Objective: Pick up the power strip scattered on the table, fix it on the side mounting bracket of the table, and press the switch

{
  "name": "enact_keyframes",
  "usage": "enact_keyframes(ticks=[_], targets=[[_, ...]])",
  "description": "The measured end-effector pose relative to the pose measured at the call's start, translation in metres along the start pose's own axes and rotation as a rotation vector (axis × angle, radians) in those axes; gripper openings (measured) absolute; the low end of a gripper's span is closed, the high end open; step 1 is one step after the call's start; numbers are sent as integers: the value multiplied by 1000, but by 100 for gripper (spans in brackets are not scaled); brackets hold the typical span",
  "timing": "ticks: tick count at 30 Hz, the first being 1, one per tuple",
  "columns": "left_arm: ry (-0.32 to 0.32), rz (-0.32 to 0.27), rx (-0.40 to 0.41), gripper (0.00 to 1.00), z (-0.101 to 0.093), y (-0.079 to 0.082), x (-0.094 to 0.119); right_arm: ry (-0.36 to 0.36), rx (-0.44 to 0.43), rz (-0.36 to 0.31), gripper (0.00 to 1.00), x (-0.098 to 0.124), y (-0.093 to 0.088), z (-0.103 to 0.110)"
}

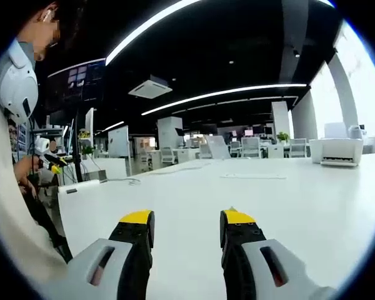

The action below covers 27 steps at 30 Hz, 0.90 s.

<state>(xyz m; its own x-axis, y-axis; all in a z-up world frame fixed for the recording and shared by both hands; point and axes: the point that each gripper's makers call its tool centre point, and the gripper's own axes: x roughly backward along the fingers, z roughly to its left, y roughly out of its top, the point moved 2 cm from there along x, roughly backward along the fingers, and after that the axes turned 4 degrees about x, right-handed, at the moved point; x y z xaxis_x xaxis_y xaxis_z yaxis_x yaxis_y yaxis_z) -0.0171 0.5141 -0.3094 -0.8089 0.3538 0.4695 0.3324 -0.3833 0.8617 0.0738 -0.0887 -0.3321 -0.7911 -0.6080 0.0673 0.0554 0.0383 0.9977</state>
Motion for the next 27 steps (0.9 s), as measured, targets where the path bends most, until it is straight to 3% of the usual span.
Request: enact_keyframes(ticks=[18,27], targets=[[-161,173,1,52,2,-33,-13,64,20,24,38,-15,2,15],[-195,255,-26,52,9,-46,-19,102,39,35,38,-17,2,24]])
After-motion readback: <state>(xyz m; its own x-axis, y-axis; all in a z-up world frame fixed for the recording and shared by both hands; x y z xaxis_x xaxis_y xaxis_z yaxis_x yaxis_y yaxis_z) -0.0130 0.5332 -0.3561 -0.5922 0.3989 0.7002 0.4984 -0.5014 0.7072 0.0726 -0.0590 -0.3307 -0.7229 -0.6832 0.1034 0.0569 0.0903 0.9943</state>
